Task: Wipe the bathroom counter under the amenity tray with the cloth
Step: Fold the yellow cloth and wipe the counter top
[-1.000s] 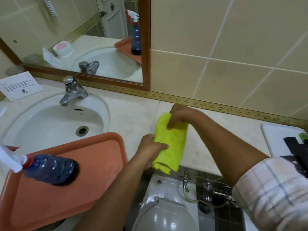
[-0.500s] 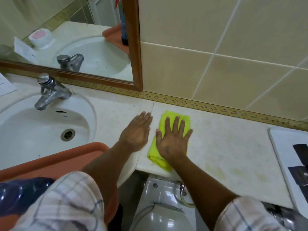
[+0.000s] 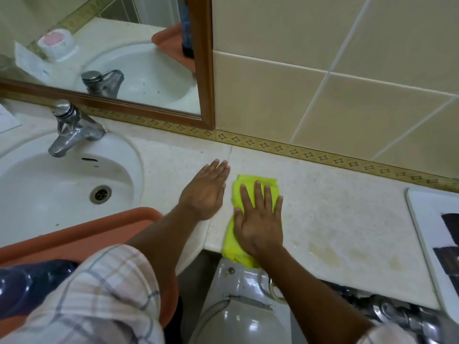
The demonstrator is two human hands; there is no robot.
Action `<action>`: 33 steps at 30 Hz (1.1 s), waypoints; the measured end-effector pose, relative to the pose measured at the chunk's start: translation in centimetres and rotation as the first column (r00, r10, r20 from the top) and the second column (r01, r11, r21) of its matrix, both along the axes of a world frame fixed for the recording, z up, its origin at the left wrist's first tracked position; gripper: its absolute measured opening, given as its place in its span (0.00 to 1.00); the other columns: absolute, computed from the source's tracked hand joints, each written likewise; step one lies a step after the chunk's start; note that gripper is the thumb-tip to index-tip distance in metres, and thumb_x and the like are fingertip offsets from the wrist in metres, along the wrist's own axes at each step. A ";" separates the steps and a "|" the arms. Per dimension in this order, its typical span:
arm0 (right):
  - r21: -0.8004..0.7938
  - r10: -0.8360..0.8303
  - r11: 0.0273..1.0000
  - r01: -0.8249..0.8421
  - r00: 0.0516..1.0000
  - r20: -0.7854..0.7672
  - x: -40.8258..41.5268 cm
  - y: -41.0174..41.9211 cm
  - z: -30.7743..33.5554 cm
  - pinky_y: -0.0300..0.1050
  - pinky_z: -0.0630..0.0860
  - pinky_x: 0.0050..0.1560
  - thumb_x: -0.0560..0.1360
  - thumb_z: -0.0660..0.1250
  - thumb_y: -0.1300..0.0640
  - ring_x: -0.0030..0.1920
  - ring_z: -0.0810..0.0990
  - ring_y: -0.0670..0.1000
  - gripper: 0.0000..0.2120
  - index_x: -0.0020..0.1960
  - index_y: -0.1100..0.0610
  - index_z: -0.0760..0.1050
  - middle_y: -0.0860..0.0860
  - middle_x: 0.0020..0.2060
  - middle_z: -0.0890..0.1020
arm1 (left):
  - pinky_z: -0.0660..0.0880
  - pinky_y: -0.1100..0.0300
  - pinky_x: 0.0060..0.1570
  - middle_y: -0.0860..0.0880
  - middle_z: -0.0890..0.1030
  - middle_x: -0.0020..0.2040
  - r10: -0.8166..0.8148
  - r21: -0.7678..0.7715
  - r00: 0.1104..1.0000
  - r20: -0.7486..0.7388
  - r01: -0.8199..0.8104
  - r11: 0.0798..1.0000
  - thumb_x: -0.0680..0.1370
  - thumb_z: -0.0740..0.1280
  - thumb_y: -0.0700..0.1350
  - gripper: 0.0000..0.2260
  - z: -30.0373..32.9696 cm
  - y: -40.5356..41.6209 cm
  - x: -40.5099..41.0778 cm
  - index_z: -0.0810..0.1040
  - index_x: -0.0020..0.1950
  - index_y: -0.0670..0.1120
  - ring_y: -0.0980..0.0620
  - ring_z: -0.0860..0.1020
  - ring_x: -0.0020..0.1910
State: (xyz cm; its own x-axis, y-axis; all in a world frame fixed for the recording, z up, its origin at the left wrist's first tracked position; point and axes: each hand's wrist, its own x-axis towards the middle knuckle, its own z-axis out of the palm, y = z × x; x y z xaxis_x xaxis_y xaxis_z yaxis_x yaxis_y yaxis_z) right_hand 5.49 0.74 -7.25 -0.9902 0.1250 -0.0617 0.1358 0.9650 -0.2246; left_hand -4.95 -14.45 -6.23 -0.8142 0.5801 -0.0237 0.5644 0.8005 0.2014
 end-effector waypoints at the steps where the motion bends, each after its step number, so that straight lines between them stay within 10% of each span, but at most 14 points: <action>1: -0.003 -0.006 1.000 0.006 1.000 0.010 -1.8 0.2 0.2 0.67 0.42 0.76 0.80 0.45 0.40 0.80 0.46 0.60 0.30 0.80 0.47 0.51 0.56 0.80 0.52 | 0.50 0.53 0.78 0.47 0.58 0.79 0.000 -0.001 1.000 -0.004 0.000 1.000 0.81 0.47 0.48 0.25 -0.1 -0.1 0.0 0.57 0.78 0.45 0.50 0.53 0.79; 11: -0.018 -0.045 0.999 0.045 0.999 0.014 -5.8 3.3 0.5 0.66 0.45 0.76 0.81 0.46 0.45 0.80 0.50 0.59 0.27 0.79 0.49 0.56 0.55 0.80 0.55 | 0.51 0.52 0.78 0.45 0.60 0.79 -0.019 0.024 0.999 -0.043 0.020 1.000 0.81 0.47 0.49 0.25 -0.4 -0.4 -0.1 0.59 0.77 0.43 0.48 0.55 0.79; 20: -0.008 -0.327 0.945 0.327 0.945 0.000 2.4 23.6 1.0 0.62 0.45 0.78 0.83 0.51 0.48 0.80 0.50 0.57 0.25 0.79 0.48 0.56 0.54 0.80 0.53 | 0.47 0.54 0.77 0.47 0.55 0.80 -0.011 0.008 1.000 -0.004 0.011 1.000 0.80 0.42 0.52 0.27 -0.5 0.1 -0.1 0.55 0.78 0.44 0.51 0.51 0.79; 33: -0.104 -0.235 0.967 0.233 0.972 -0.007 7.5 28.3 1.2 0.57 0.42 0.79 0.84 0.50 0.48 0.80 0.47 0.55 0.24 0.79 0.49 0.57 0.53 0.80 0.53 | 0.51 0.51 0.78 0.45 0.58 0.79 -0.011 -0.005 1.000 0.004 0.011 1.000 0.79 0.44 0.51 0.28 0.2 0.4 0.2 0.57 0.78 0.42 0.47 0.54 0.79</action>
State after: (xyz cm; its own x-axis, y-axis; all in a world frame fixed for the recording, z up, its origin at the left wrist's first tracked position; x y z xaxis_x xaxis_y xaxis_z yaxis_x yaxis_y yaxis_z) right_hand 13.01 29.03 -6.06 -0.9352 0.3476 -0.0674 0.3500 0.8787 -0.3245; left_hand -4.75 -14.05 -6.05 -0.8075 0.5891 -0.0296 0.5727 0.7950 0.1998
